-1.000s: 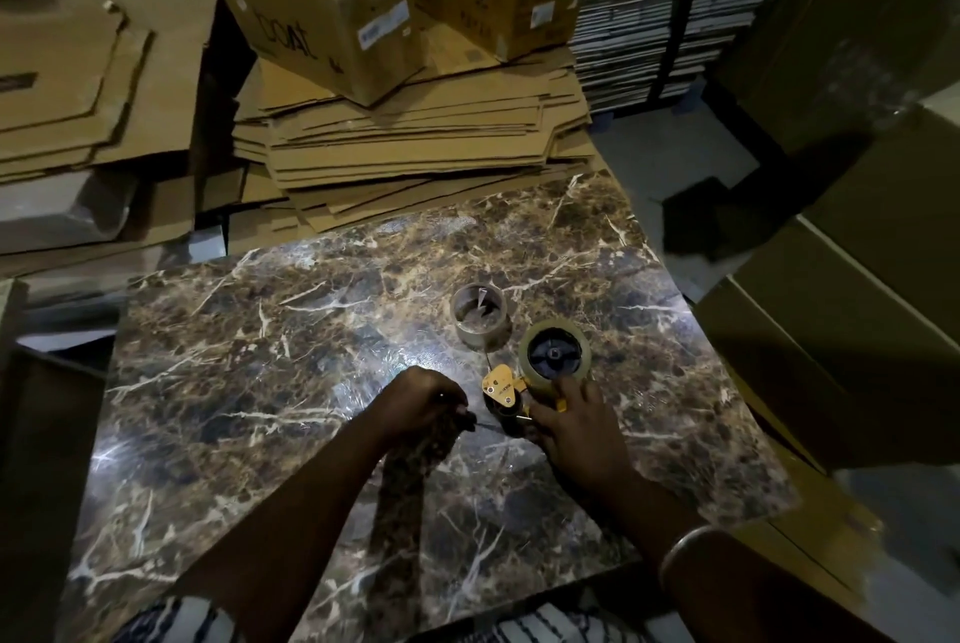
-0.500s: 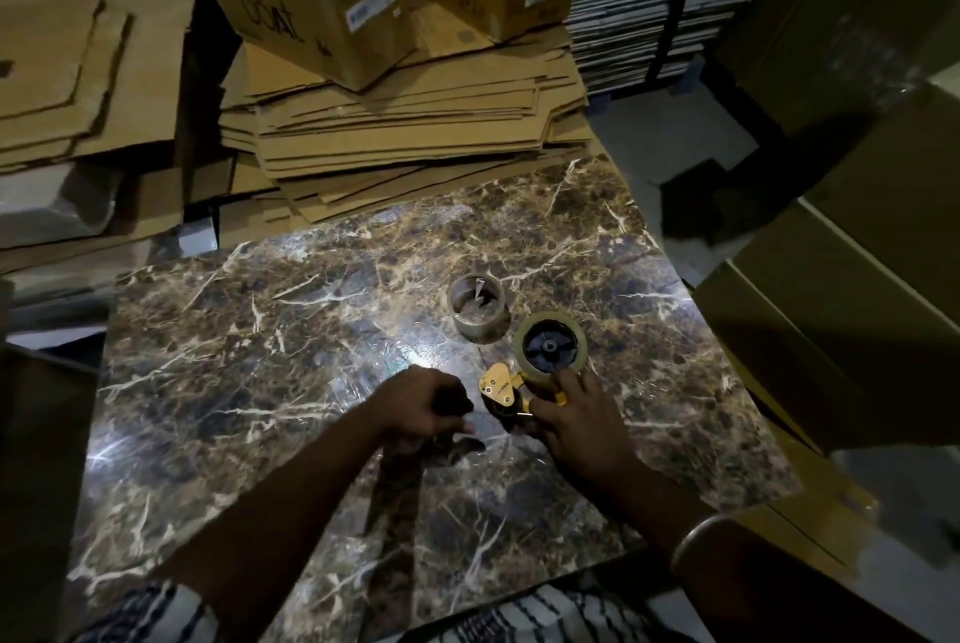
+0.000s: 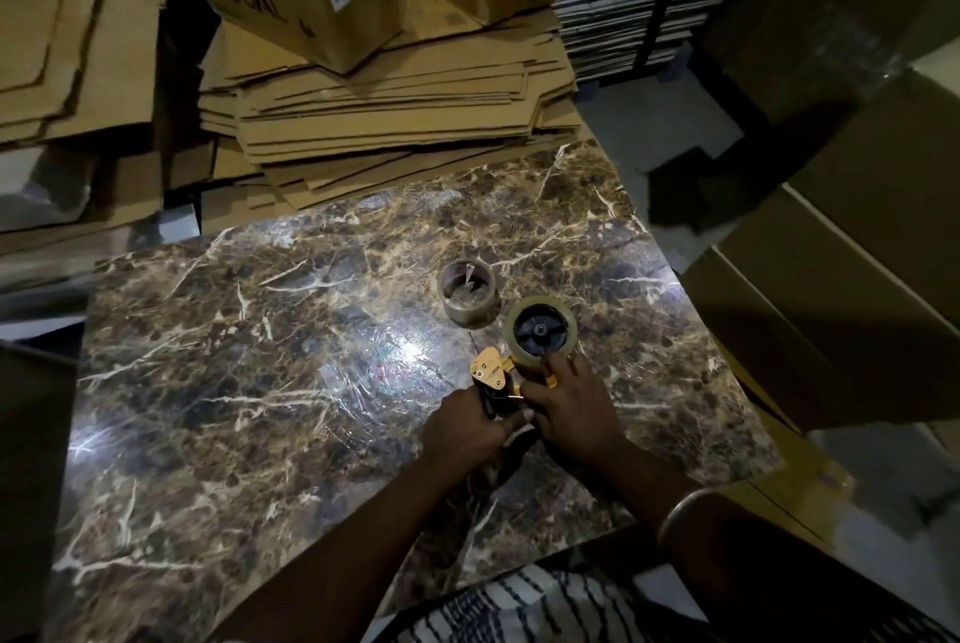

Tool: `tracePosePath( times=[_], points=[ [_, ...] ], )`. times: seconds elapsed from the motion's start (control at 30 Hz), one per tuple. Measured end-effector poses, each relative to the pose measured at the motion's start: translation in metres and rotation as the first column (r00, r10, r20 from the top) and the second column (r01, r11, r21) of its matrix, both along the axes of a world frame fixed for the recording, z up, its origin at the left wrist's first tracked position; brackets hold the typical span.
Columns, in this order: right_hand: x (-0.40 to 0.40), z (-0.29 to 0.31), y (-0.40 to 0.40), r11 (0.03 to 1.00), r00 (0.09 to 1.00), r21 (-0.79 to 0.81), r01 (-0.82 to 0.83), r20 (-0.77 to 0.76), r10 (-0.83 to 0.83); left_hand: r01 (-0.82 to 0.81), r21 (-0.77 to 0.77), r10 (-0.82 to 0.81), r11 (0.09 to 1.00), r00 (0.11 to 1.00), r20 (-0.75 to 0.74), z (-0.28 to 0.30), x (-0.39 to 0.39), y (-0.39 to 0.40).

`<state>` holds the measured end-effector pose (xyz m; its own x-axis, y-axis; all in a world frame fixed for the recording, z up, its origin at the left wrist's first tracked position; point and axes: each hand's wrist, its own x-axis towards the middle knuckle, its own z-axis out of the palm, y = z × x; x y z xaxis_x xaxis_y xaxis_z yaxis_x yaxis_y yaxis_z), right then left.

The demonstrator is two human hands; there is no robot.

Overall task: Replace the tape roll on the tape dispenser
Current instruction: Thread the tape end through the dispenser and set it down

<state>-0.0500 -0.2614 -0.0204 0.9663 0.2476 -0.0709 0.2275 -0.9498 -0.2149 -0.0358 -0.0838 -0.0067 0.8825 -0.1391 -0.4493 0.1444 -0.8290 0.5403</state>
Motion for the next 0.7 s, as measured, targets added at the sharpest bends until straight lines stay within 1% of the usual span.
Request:
tracePosePath(
  times=[0.1,0.23,0.37,0.47,0.53,0.7],
  points=[
    [0.000,0.000,0.001,1.000,1.000,-0.017,0.011,-0.005,-0.011,-0.011,0.051,0.009,0.999,1.000,0.028,0.004,-0.004,0.000],
    [0.001,0.000,0.000,1.000,1.000,-0.010,0.001,0.000,-0.001,0.020,0.036,-0.021,0.999,0.999,0.047,-0.002,-0.011,0.017],
    [-0.001,0.002,0.000,1.000,1.000,-0.007,-0.006,-0.003,0.006,0.149,-0.074,-0.140,0.986,0.983,0.116,-0.006,-0.013,0.042],
    [-0.001,0.003,0.000,1.000,1.000,-0.016,-0.009,-0.004,0.009,0.185,-0.146,-0.163,0.972,0.975,0.154,-0.001,-0.007,0.058],
    [-0.001,0.003,-0.001,1.000,1.000,-0.016,-0.010,-0.009,0.010,0.216,-0.153,-0.192,0.964,0.969,0.154,0.001,0.002,0.066],
    [0.000,0.005,-0.001,0.999,1.000,-0.022,-0.024,-0.009,0.024,0.350,-0.130,-0.332,0.928,0.932,0.145,0.007,0.033,0.078]
  ],
)
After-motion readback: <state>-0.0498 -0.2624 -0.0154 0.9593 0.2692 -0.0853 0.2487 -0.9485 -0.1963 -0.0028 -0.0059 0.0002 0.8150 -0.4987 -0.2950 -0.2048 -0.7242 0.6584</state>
